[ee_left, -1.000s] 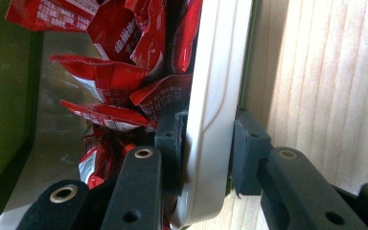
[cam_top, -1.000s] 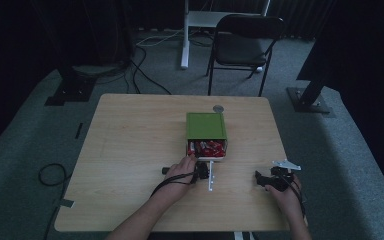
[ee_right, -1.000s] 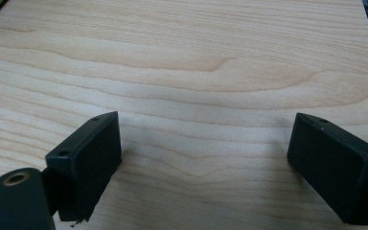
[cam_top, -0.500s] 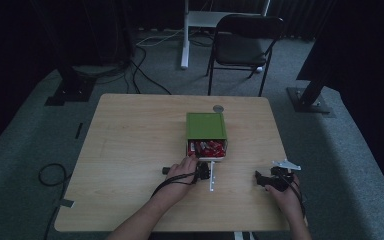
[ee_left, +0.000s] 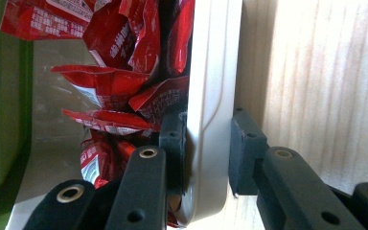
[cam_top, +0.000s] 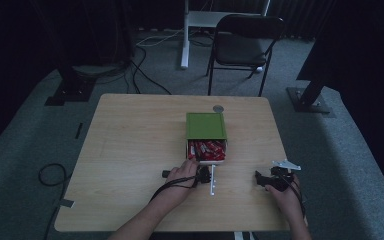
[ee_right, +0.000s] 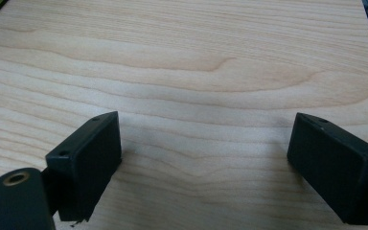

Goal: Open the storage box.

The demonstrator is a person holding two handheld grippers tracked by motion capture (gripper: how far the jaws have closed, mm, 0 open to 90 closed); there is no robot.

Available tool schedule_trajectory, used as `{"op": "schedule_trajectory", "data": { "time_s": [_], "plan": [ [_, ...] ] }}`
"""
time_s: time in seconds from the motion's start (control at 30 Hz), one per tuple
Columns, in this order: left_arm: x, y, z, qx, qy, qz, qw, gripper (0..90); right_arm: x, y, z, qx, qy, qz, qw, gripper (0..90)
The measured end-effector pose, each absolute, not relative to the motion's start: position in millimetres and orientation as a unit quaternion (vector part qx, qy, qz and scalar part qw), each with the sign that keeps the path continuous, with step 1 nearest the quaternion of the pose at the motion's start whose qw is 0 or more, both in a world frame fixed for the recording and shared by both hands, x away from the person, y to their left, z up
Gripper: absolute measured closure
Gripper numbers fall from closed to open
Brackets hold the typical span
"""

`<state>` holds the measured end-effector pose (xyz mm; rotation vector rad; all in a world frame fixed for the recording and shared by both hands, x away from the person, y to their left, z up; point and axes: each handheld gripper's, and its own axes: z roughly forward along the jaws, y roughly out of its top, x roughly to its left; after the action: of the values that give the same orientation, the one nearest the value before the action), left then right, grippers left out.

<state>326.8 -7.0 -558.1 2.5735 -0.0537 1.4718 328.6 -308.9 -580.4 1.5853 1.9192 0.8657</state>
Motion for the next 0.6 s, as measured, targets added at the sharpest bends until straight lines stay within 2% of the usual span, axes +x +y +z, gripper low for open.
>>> {"op": "schedule_trajectory", "data": {
  "time_s": [0.6],
  "plan": [
    [303.5,-7.0,-558.5,0.866,-0.023,0.491,0.09,73.3,328.6,-308.9,-580.4,0.583,0.705,0.318,0.25,10.7]
  ]
}}
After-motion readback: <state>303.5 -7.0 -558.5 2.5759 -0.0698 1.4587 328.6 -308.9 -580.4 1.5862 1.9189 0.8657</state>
